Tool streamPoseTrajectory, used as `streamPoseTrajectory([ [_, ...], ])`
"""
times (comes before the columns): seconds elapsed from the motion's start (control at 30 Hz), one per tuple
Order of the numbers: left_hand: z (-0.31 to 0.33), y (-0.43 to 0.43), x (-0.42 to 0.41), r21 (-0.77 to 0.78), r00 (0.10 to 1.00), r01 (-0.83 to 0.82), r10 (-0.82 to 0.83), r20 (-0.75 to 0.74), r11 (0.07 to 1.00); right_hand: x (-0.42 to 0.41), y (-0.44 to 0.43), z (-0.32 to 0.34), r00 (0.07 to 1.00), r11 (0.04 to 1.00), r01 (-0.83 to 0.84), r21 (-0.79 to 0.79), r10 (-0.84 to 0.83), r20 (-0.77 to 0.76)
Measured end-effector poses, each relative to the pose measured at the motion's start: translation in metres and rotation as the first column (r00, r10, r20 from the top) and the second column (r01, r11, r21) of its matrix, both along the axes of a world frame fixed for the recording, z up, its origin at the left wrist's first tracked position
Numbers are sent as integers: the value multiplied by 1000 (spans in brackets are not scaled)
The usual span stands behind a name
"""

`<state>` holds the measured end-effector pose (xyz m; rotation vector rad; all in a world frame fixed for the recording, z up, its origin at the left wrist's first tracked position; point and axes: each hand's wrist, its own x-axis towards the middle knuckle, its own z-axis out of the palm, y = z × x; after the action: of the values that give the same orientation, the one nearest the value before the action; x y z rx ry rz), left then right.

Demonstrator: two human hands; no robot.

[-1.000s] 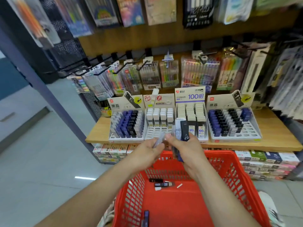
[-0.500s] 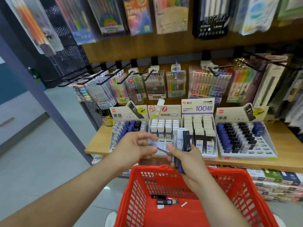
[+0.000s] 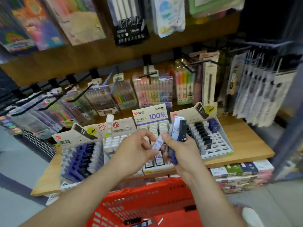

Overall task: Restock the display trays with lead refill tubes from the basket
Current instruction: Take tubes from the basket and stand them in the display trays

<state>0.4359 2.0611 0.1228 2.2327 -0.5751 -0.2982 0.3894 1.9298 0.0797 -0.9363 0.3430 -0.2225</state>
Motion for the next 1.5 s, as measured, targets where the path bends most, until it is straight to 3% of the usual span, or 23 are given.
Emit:
streamPoseTrajectory([
  [0.13,-9,-54,13,126,985,137,-149,90,982,-5,-34,-14,987,991,133,34,-129,-96],
  [0.3,-24,-133,37,-135,998,38,-31,55,990,-29,-93,-46,913,928,361,88,-333,-235],
  [0.47,-40,-198,60,-195,994,-5,27,109,981,-49,-133,-76,794,808,576,124,-517,-320],
  [0.6,-63,-224,71,62,954,49,-65,293,997,-54,-145,-87,798,792,583,180,-517,-310],
  [0.8,-87,-226,77,285,905,81,-190,380,955,-54,-145,-94,758,753,636,171,-566,-325],
  [1.07,-103,-230,86,447,802,140,-366,472,883,-56,-144,-99,765,750,626,213,-538,-354],
  [1.33,-93,-234,73,435,855,50,-264,447,899,-57,-141,-90,834,819,533,211,-468,-291],
  [1.37,-86,-233,65,386,892,71,-232,388,920,-57,-141,-90,843,831,520,199,-462,-277],
  [1.43,-75,-229,44,187,985,163,-171,27,969,-57,-140,-90,857,856,493,156,-447,-256],
  [1.5,-67,-221,23,17,918,250,-232,-322,968,-58,-139,-89,872,889,453,68,-426,-241],
])
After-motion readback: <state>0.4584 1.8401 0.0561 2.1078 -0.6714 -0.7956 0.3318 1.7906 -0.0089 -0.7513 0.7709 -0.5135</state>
